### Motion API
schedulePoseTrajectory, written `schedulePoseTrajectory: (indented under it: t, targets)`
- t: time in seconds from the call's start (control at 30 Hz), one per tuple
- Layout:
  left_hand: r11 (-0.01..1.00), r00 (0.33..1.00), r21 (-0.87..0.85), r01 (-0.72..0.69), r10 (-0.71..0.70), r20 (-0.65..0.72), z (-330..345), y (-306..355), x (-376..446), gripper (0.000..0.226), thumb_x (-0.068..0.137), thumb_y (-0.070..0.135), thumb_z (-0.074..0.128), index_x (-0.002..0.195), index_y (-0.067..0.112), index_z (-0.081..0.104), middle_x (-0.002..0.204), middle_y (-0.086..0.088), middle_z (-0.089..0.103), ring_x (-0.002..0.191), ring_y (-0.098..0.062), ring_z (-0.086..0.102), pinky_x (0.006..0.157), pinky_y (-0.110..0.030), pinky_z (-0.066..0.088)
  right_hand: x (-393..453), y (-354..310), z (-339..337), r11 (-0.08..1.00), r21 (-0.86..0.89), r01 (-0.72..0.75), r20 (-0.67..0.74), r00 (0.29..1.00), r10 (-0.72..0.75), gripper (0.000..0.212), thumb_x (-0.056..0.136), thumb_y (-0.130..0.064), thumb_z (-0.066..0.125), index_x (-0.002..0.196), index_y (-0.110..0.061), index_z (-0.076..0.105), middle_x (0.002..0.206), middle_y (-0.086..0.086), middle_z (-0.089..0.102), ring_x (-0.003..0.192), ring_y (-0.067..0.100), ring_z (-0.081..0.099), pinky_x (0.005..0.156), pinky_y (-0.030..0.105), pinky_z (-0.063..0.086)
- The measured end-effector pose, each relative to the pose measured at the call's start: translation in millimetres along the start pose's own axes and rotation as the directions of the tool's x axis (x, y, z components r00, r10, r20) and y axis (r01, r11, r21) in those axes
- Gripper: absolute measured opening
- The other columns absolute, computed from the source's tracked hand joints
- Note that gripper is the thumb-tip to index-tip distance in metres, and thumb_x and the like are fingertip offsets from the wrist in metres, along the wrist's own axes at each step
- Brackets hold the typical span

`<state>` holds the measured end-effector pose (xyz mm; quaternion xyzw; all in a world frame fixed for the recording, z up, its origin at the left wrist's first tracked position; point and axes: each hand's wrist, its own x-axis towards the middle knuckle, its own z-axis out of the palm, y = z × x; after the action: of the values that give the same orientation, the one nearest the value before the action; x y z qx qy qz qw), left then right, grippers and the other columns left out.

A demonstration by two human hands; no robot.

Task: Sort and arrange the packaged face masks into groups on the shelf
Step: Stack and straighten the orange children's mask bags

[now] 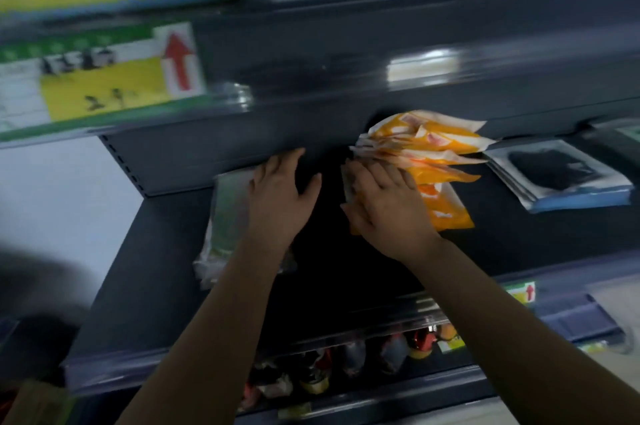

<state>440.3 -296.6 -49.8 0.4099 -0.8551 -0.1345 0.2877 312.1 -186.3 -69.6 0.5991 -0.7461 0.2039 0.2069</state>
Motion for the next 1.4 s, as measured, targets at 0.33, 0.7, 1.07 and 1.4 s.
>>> schedulePoseTrajectory:
  t: [0.33,0.7,1.07,1.4]
  targets:
    - [0.984,0.997,-0.173,0.044,-0.033,0.064,51.9,100.1,28.9,0.053,0.092,0.042,0.051,0.141,0.026,0.039,0.145,-0.003,0.041,0.134,-0.027,0.033,0.11,-0.045,0.03,0.5,136.8,-31.9,0.969,0.228,-0.092,-0.164,0.978,0.131,0.05,0.079,-0.04,0.04,0.108,-0.004,0.059,0.098,0.017,0.061,0.093,0.038,0.056,0.076,0.041,0.043]
    - [0.997,0.983,0.055,-0.06,0.05,0.175,84.5,146.1,70.6,0.051,0.097,0.05,0.034,0.145,0.033,0.029,0.153,0.003,0.031,0.142,-0.022,0.024,0.11,-0.04,0.021,39.0,214.6,-11.9,0.869,0.395,-0.297,0.457,0.885,0.094,0.063,0.088,-0.059,0.048,0.142,-0.029,0.038,0.142,0.007,0.048,0.131,0.025,0.045,0.109,0.038,0.035]
    - [0.973,0.985,-0.23,0.011,0.029,0.171,98.9,116.0,39.1,0.024,0.092,0.032,0.055,0.096,0.019,0.074,0.109,0.007,0.069,0.105,-0.014,0.062,0.094,-0.038,0.049,39.2,235.7,6.8,0.542,0.581,-0.607,0.594,0.772,0.228,0.036,0.08,-0.038,0.07,0.108,-0.016,0.066,0.094,-0.001,0.064,0.089,0.013,0.058,0.075,0.024,0.042]
    - [0.619,0.933,-0.699,0.358,-0.2,0.3,86.9,109.0,14.6,0.054,0.081,-0.007,0.064,0.117,0.028,0.044,0.106,0.015,0.057,0.105,-0.011,0.057,0.085,-0.023,0.05,30.7,227.2,-1.9,0.121,0.508,-0.853,0.852,0.518,0.074,0.022,0.08,-0.021,0.069,0.101,-0.015,0.064,0.085,0.005,0.069,0.071,0.016,0.064,0.063,0.026,0.054]
